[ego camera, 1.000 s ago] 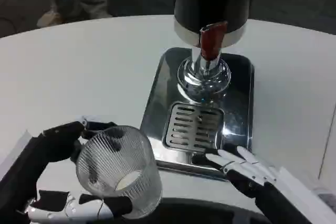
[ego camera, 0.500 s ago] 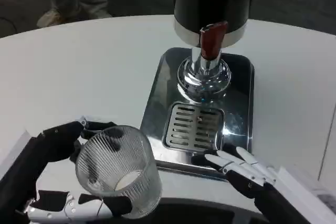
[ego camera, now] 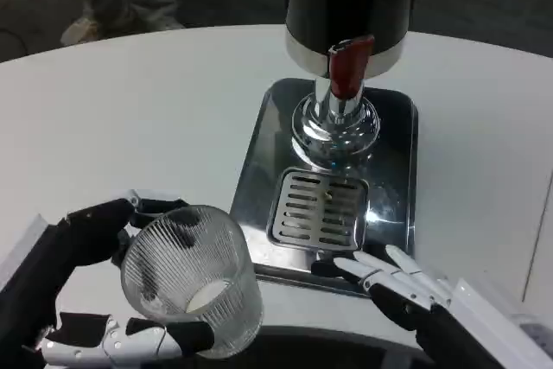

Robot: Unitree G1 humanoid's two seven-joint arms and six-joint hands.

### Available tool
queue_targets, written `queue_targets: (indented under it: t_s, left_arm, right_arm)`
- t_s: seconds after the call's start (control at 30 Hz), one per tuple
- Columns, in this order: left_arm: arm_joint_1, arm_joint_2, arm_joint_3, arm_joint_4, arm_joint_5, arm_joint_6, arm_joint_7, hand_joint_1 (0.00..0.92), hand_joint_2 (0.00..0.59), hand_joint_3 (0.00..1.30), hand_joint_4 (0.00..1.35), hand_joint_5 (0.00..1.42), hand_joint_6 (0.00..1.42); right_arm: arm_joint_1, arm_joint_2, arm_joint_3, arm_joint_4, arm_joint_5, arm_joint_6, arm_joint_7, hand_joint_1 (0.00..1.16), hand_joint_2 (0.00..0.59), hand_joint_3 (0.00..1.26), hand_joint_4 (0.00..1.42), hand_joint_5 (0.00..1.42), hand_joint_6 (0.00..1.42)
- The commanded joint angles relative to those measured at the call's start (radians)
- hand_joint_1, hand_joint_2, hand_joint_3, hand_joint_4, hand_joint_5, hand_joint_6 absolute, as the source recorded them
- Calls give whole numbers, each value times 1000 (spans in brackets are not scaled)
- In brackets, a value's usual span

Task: Grasp the cup under the faucet to collect the drink, then remove the cup.

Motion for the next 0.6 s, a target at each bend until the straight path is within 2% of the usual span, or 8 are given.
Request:
queue_targets:
  t_s: [0.03,0.17,0.33,0.43,0.6]
  left_arm:
    - [-14,-10,34,18,-4,-55,44,737,0,759,842,974,920]
    - [-39,-17,59,54,28,-85,91,737,0,759,843,974,924]
    - [-97,2,60,131,61,-98,121,737,0,759,843,974,926]
    - [-145,10,51,175,84,-101,134,737,0,759,843,974,926]
    - [-281,18,-6,304,127,-76,156,737,0,759,843,974,926]
  right_arm:
    - [4,13,14,-2,-13,4,-3,558,493,165,94,4,0]
    - [11,16,20,-1,-18,2,-2,558,493,165,94,4,0]
    - [7,20,17,-4,-18,2,-3,558,493,165,94,4,0]
    - [9,22,15,-4,-17,2,-4,558,493,165,94,4,0]
    - [19,27,6,-6,-13,-4,-9,558,493,165,94,4,0]
